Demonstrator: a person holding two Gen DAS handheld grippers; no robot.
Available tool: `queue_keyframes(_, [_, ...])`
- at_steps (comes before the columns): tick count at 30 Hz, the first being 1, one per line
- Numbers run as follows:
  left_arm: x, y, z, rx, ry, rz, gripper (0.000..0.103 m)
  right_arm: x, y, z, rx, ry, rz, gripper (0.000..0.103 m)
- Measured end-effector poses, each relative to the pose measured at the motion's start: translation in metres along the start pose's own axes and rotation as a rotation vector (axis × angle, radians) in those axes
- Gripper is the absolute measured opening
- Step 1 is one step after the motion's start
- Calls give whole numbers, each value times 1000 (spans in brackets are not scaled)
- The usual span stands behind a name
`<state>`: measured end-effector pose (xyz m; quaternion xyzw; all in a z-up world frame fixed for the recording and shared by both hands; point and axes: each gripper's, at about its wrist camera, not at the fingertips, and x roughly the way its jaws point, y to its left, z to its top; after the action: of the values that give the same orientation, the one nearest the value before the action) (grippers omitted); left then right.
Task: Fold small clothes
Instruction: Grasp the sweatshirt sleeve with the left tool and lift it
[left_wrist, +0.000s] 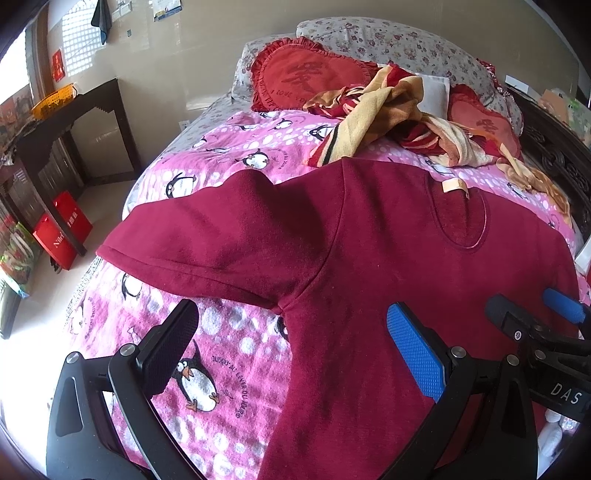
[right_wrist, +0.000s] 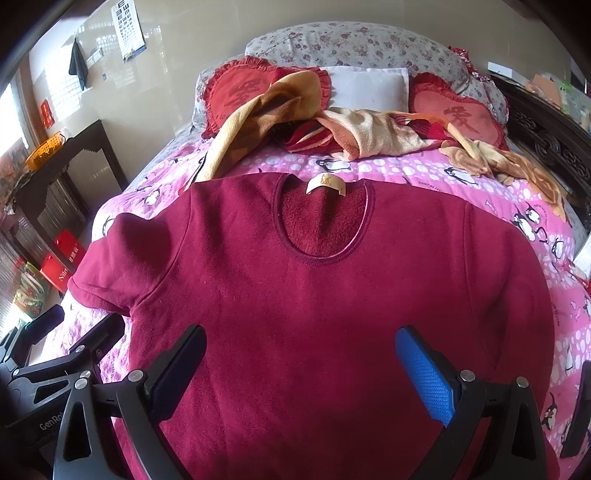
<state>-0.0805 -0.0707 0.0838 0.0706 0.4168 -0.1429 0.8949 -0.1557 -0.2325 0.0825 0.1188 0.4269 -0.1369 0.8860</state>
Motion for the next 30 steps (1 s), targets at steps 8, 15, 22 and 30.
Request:
queue_keyframes(8, [7, 38, 5, -67, 26, -12, 103, 4, 9, 0, -15, 11, 10, 102])
queue_keyframes(15, [35, 139, 17, -327, 87, 23, 103, 10, 12, -1, -10, 35, 29, 102])
queue_keyframes(22, [84, 248, 15, -616, 162, 3, 87, 20, 20, -2, -25, 69, 42, 102])
queue_keyframes(30, [125, 297, 24, -780, 178, -121, 78, 36, 29, 2, -40, 122, 48, 102])
